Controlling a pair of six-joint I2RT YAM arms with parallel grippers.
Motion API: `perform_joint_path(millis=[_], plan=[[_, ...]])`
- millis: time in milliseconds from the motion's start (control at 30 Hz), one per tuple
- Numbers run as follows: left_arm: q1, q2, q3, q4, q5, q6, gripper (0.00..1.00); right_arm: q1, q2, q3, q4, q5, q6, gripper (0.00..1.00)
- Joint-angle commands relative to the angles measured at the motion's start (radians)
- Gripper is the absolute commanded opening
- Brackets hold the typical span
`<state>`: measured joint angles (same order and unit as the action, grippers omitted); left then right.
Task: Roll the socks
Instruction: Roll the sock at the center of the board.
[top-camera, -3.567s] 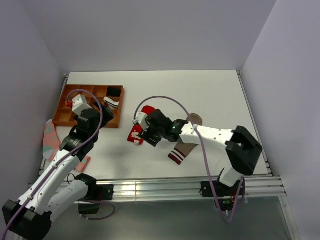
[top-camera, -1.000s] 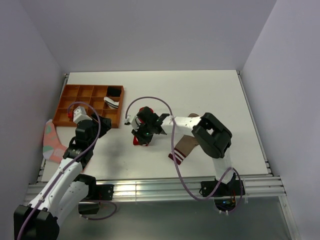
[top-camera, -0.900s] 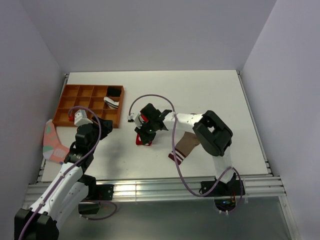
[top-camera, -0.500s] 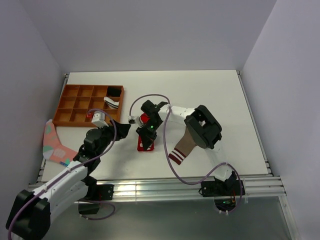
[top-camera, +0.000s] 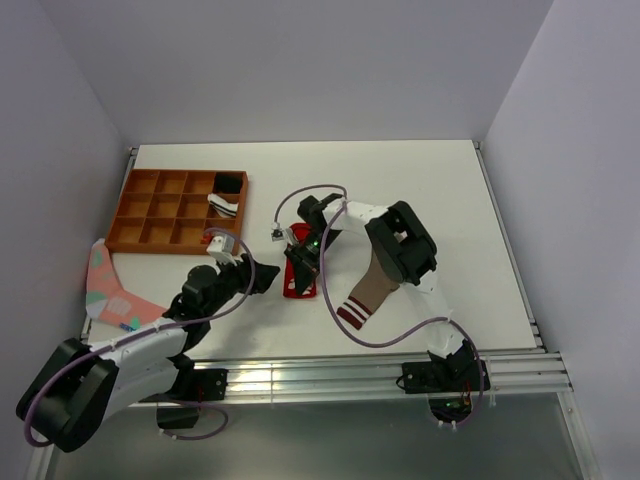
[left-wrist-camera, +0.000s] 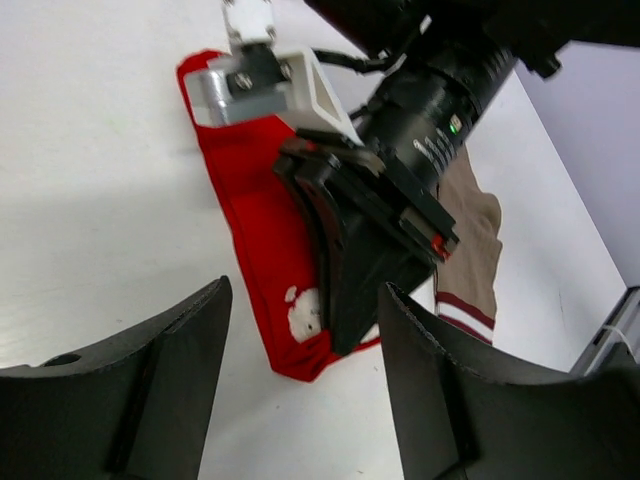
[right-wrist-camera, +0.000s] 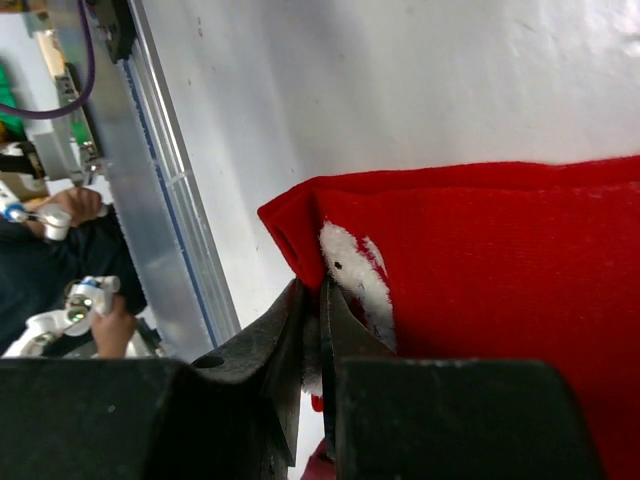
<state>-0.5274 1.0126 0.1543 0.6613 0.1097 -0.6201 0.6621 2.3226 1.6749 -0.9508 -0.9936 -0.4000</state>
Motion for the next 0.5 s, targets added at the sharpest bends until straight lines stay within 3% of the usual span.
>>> perform_joint_path(millis=[0,467], plan=[[-0.042,0.047,-0.019,0.13,0.013,0.016,0.66,-0.012,0.023,0.048,-0.066,-0.054,-0.023,0.04],[-0.115,0.279,-0.016,0.302,0.07,0.036,0.61,-0.022,0.067,0.103,-0.183,-0.086,-0.094,0.04]])
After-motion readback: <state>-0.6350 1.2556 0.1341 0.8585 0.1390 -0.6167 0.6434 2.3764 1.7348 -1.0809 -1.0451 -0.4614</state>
